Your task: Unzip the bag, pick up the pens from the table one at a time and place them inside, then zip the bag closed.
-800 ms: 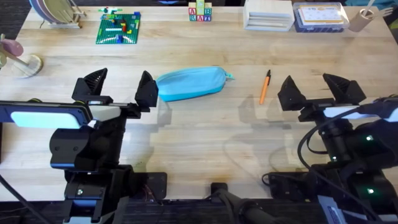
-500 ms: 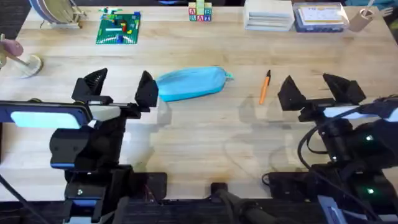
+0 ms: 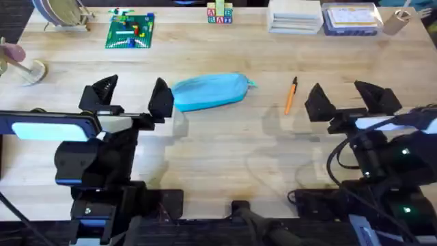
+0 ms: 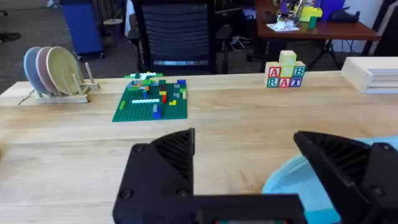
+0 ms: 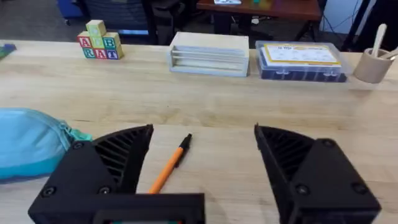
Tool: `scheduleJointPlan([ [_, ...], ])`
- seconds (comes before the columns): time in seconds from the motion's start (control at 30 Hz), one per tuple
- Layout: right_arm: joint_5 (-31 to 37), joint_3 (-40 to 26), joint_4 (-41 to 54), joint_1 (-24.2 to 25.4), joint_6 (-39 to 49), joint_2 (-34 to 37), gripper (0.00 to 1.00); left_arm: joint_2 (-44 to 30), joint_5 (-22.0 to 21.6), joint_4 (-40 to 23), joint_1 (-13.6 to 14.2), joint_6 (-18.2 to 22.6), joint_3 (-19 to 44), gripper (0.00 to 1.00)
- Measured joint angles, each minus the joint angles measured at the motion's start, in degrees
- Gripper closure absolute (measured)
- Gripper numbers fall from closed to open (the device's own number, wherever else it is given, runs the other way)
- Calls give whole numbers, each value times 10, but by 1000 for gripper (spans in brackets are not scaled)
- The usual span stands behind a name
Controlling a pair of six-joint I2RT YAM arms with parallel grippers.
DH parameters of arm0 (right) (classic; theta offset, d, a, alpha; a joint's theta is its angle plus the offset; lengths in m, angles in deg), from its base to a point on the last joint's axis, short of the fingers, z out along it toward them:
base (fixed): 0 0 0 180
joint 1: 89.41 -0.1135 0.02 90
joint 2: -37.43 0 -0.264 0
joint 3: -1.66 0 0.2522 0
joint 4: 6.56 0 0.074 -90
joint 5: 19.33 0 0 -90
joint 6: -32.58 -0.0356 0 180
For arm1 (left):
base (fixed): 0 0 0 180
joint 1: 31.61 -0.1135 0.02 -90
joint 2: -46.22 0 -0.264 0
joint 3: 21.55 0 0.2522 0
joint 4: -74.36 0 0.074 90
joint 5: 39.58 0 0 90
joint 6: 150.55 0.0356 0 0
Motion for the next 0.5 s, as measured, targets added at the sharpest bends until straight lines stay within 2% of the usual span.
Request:
scheduleJointPlan([
  [0.27, 0, -18, 22, 0, -7, 0, 3, 0, 0, -5, 0, 0, 11, 6],
  [0.37, -1, -43, 37, 0, -18, 0, 3, 0, 0, -17, 0, 0, 36, 7],
  [0.5, -2, -92, 94, 0, -29, 0, 4, 0, -7, -63, 0, 0, 85, 7],
])
